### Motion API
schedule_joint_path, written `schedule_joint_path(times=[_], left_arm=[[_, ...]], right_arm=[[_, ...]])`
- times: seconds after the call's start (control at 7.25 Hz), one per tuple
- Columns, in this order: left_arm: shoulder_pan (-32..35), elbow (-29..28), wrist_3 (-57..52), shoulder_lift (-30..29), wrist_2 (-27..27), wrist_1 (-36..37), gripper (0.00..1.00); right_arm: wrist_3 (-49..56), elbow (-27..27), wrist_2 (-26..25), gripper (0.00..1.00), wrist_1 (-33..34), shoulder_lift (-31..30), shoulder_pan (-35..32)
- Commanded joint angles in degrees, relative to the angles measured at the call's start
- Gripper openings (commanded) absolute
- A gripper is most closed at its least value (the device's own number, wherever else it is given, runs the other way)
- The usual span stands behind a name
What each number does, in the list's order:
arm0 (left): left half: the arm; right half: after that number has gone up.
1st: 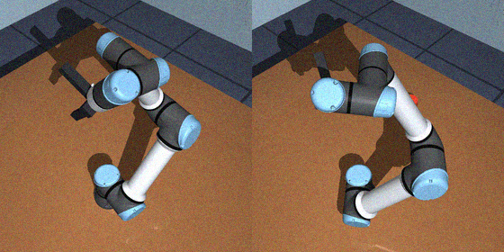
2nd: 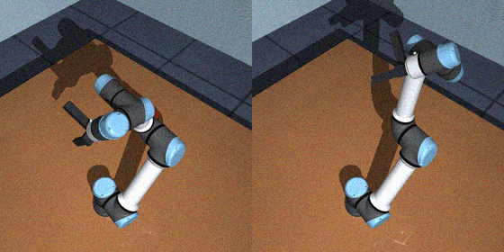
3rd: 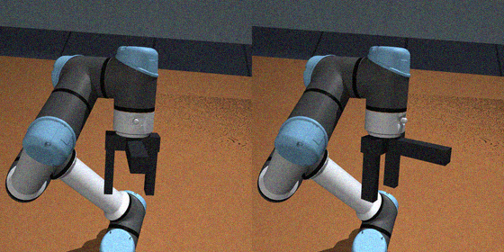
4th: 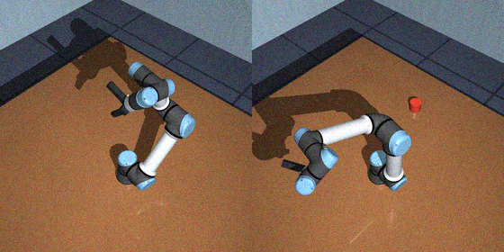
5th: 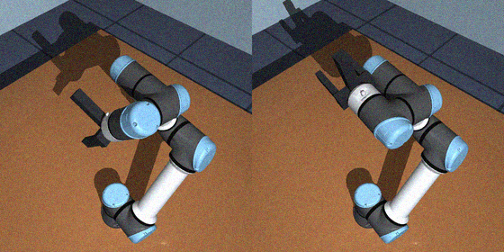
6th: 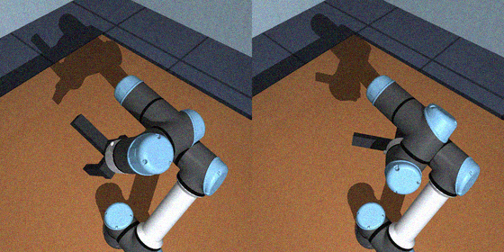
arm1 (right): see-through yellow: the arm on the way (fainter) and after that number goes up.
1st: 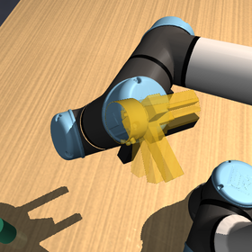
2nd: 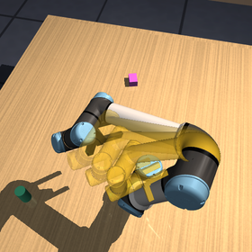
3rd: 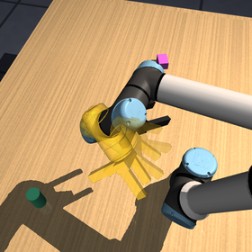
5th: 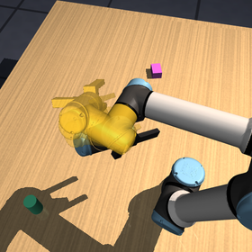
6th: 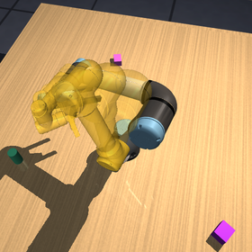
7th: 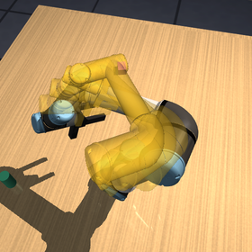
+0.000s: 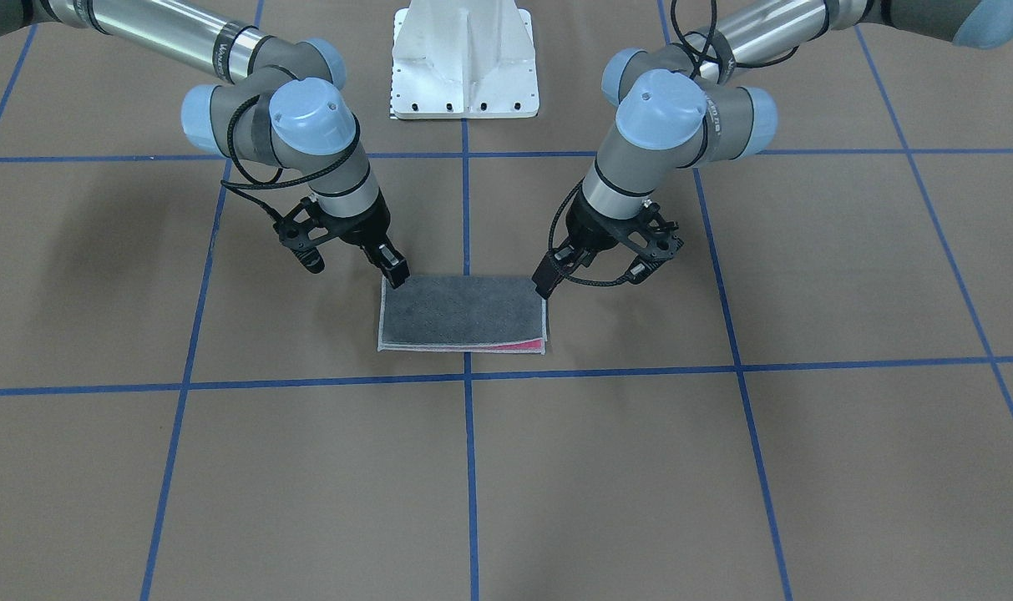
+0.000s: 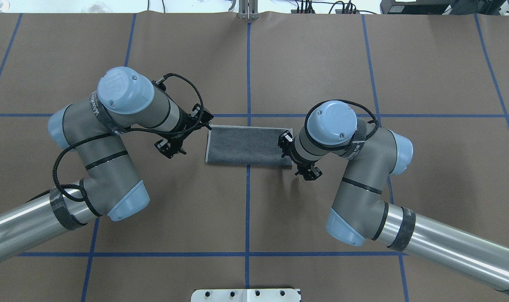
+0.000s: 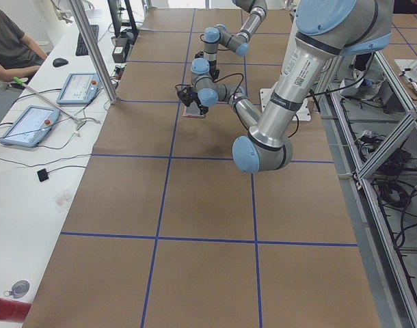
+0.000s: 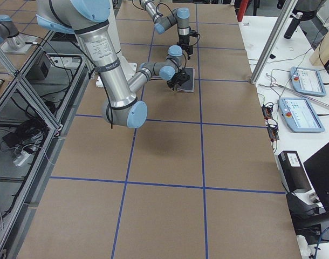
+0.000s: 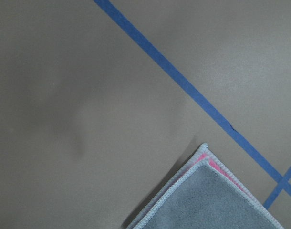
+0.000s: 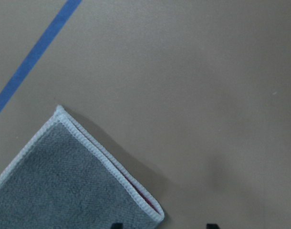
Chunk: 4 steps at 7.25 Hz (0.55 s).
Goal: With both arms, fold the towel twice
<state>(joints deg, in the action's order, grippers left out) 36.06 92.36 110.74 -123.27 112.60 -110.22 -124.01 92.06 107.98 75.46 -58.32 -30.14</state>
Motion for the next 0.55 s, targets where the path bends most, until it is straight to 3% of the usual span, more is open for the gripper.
schedule_joint_path(times=[0.0, 0.14, 0.41], left_arm=[[-0.02, -0.08, 0.0, 0.05, -0.01, 0.0, 1.0], [-0.02, 0.01, 0.0, 0.05, -0.01, 0.0, 1.0], [-0.11, -0.08, 0.0, 0.05, -0.19, 0.0, 1.0]], right_arm=[[-3.75, -1.78, -0.93, 0.58, -3.27, -0.04, 0.0], [-4.39, -3.19, -0.93, 0.53, -5.82, -0.04, 0.0], [-4.83, -3.03, -0.93, 0.2, -5.93, 0.05, -0.26]])
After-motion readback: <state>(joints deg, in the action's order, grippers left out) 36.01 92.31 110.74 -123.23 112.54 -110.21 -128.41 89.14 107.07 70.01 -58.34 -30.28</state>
